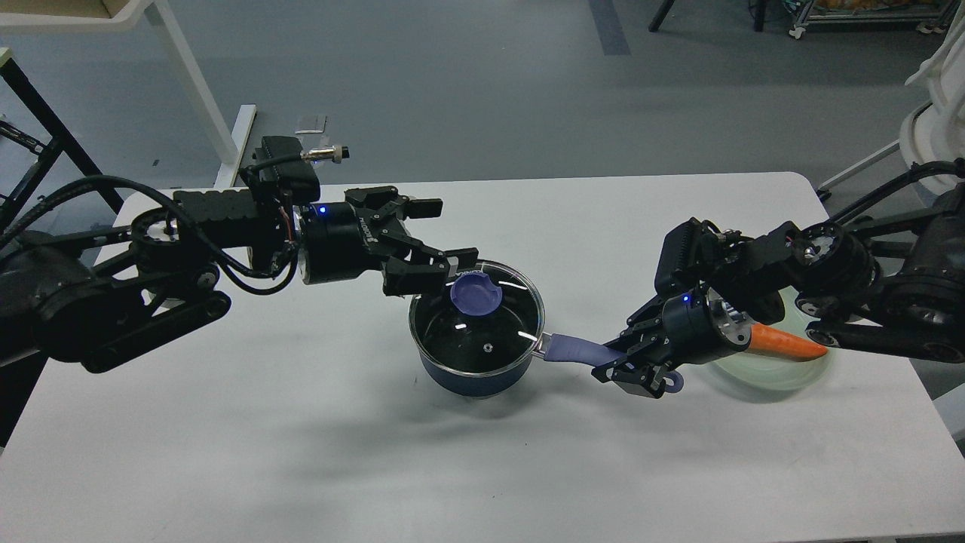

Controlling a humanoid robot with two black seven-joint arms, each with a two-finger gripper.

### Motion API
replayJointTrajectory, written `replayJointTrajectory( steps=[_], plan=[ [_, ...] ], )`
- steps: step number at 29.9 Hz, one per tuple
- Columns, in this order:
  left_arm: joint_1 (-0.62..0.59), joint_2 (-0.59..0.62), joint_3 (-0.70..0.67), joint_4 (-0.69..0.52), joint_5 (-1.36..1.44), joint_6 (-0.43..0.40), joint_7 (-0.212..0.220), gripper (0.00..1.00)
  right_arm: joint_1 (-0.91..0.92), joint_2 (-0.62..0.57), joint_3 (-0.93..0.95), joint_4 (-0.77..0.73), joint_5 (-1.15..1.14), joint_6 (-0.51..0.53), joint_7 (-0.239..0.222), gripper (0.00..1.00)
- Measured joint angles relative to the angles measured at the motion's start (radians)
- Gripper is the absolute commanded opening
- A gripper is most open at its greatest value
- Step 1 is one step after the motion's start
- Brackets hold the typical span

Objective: Open pot lid
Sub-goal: 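Reach the left gripper over the pot and grasp the lid's purple knob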

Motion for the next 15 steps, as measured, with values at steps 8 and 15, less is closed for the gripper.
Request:
replayJointTrajectory(
  steps=[8,15],
  plan=[
    [0.016,-0.073,0.048,0.043,0.147,0.043,0.0,0.99,0.003,0.002,-0.001,0.0,0.001,0.0,0.0,0.31],
    [0.059,-0.116,0.058,0.107,0.166,0.046,0.0,0.99,0.004,0.003,-0.001,0.0,0.001,0.0,0.0,0.31]
  ],
)
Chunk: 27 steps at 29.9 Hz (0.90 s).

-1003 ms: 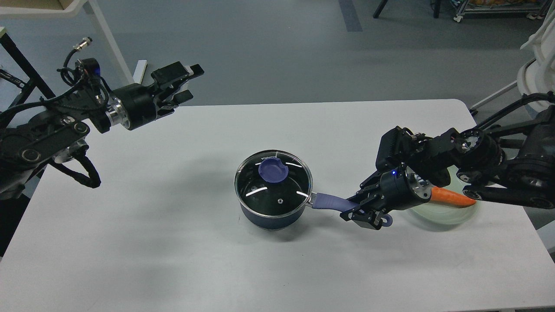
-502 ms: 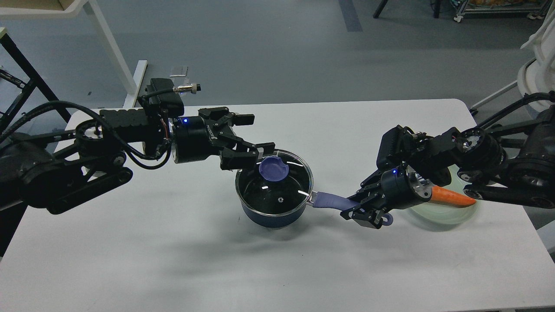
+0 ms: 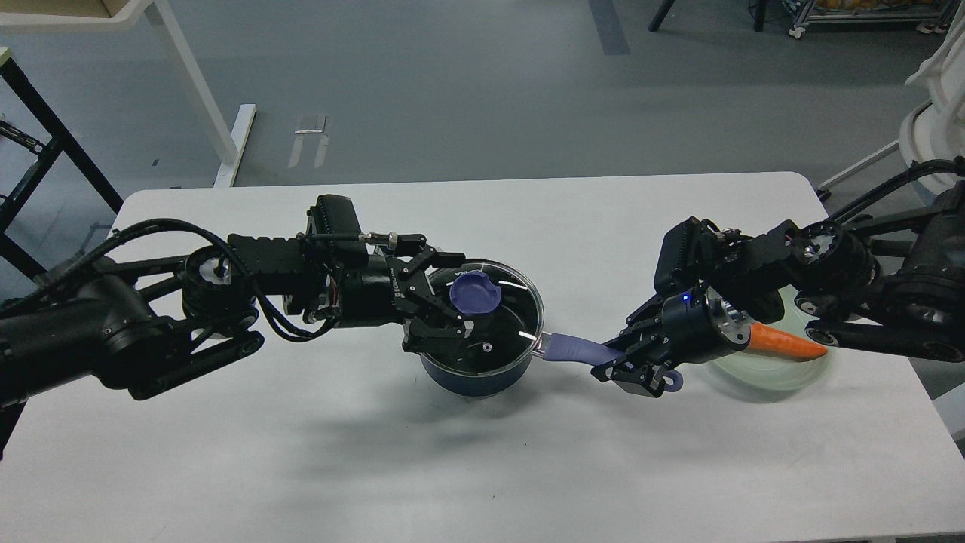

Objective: Open pot lid
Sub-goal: 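Reach the left gripper over the pot and grasp the lid's purple knob, then lift the glass lid off the pot with the left gripper, moving it aside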

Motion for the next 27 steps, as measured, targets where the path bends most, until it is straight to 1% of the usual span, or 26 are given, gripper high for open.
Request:
replayJointTrajectory(
  steps=[11,16,17,18,20,21,24,27],
  plan=[
    [0.022,-0.026,0.0,0.056,0.015,0.017,0.0,0.99,0.0,0.001,0.0,0.0,0.0,0.0,0.0,0.31],
    [0.023,-0.051,0.0,0.095,0.015,0.018,0.0,0.95,-0.001,0.001,0.0,0.0,0.001,0.0,0.0,0.31],
    [0.024,-0.052,0.0,0.098,0.015,0.019,0.0,0.92,-0.001,0.001,0.0,0.0,0.001,0.0,0.0,0.31],
    [0.024,-0.053,0.0,0.1,0.015,0.02,0.0,0.87,-0.001,0.001,0.0,0.0,0.002,0.0,0.0,0.31],
    [0.026,-0.054,0.0,0.102,0.015,0.023,0.0,0.73,-0.002,0.001,0.0,0.0,0.002,0.0,0.0,0.31],
    [0.028,-0.054,0.0,0.102,0.016,0.023,0.0,0.67,-0.002,0.001,0.0,0.0,0.002,0.0,0.0,0.31],
    [0.03,-0.054,0.002,0.103,0.017,0.023,0.0,0.61,-0.005,0.001,0.0,0.0,0.002,0.0,0.0,0.31],
    [0.03,-0.054,0.003,0.103,0.017,0.024,0.0,0.43,-0.006,0.001,0.0,0.0,0.002,0.0,0.0,0.31]
  ],
)
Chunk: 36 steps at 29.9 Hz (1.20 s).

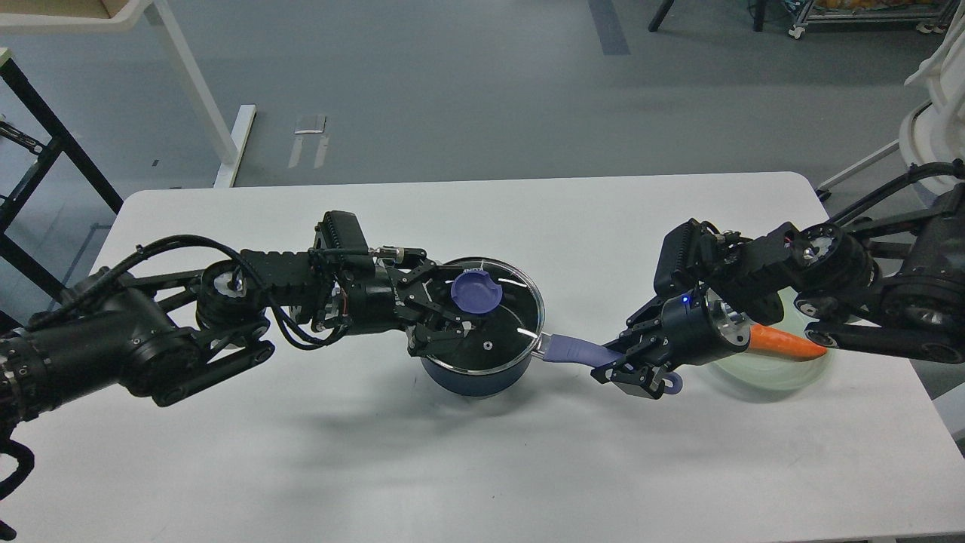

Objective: Open pot lid
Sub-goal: 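Lift the glass lid off the pot with the left gripper, moving it aside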

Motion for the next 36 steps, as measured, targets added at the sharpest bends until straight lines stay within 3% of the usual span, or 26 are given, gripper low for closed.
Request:
replayJointTrajectory(
  steps=[1,4,13,18,27,36],
  plan=[
    [0.0,0.0,0.0,0.0,0.001,0.001,0.0,0.37,0.0,0.0,0.0,0.0,0.0,0.0,0.0,0.31],
    [0.0,-0.001,0.0,-0.001,0.002,0.001,0.0,0.34,0.0,0.0,0.0,0.0,0.0,0.0,0.0,0.31],
    [-0.016,0.025,-0.005,-0.028,-0.002,0.015,0.001,0.35,0.0,0.0,0.0,0.002,0.0,0.0,0.001,0.31],
    [-0.024,0.109,-0.006,-0.093,-0.005,0.051,0.001,0.36,0.0,-0.004,0.0,0.001,0.0,0.0,0.001,0.31],
    [-0.006,0.397,-0.003,-0.157,-0.021,0.198,0.0,0.36,-0.002,0.002,0.0,0.0,0.001,0.0,0.0,0.32],
    [0.218,0.525,0.014,-0.066,-0.084,0.391,0.0,0.37,-0.002,0.0,0.0,0.0,0.001,0.0,0.0,0.32]
  ],
)
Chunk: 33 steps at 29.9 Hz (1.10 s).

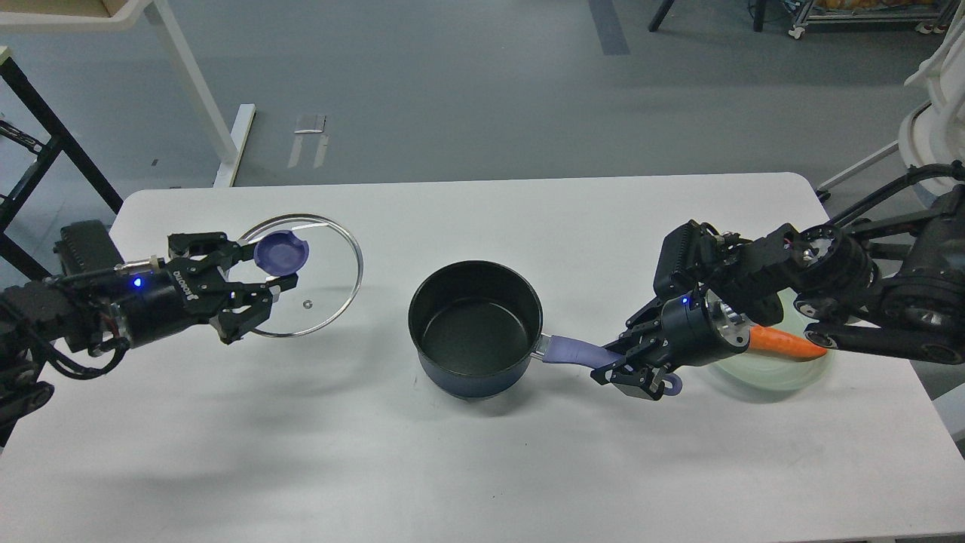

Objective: Open pot lid
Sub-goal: 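Lift the glass lid off the pot with the left gripper, moving it aside, then lower the glass lid onto the table and open the left gripper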

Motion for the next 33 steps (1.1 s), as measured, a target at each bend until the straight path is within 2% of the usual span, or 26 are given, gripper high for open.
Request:
replayJointTrajectory(
  steps=[8,15,16,17,22,28,30,32,33],
  plan=[
    [0.111,-0.019,0.0,0.169,-0.019,0.016,0.0,0.37,0.0,-0.006,0.0,0.0,0.0,0.0,0.0,0.32],
    [0.121,-0.023,0.0,0.187,-0.027,0.016,0.0,0.37,0.0,-0.008,0.0,0.0,0.0,0.0,0.0,0.32],
    [0.121,-0.023,0.0,0.187,-0.027,0.016,0.0,0.42,0.0,-0.008,0.0,0.0,0.0,0.0,0.0,0.32],
    [0.121,-0.023,0.0,0.187,-0.027,0.016,0.0,0.42,0.0,-0.008,0.0,0.0,0.0,0.0,0.0,0.32],
    [0.164,-0.059,0.098,0.274,-0.166,0.018,0.0,0.44,0.0,-0.008,0.0,0.0,0.0,0.0,0.0,0.32],
    [0.166,-0.082,0.127,0.297,-0.21,0.018,0.001,0.46,0.0,-0.007,0.0,0.0,0.0,0.0,0.0,0.32],
    [0.167,-0.084,0.129,0.297,-0.214,0.018,0.001,0.57,0.0,-0.007,0.0,0.0,0.0,0.0,0.0,0.32],
    [0.167,-0.085,0.129,0.297,-0.215,0.018,0.0,0.79,0.0,-0.007,0.0,0.0,0.0,0.0,0.0,0.32],
    [0.167,-0.085,0.13,0.297,-0.215,0.018,0.0,0.84,0.0,-0.007,0.0,0.0,0.0,0.0,0.0,0.32]
  ],
)
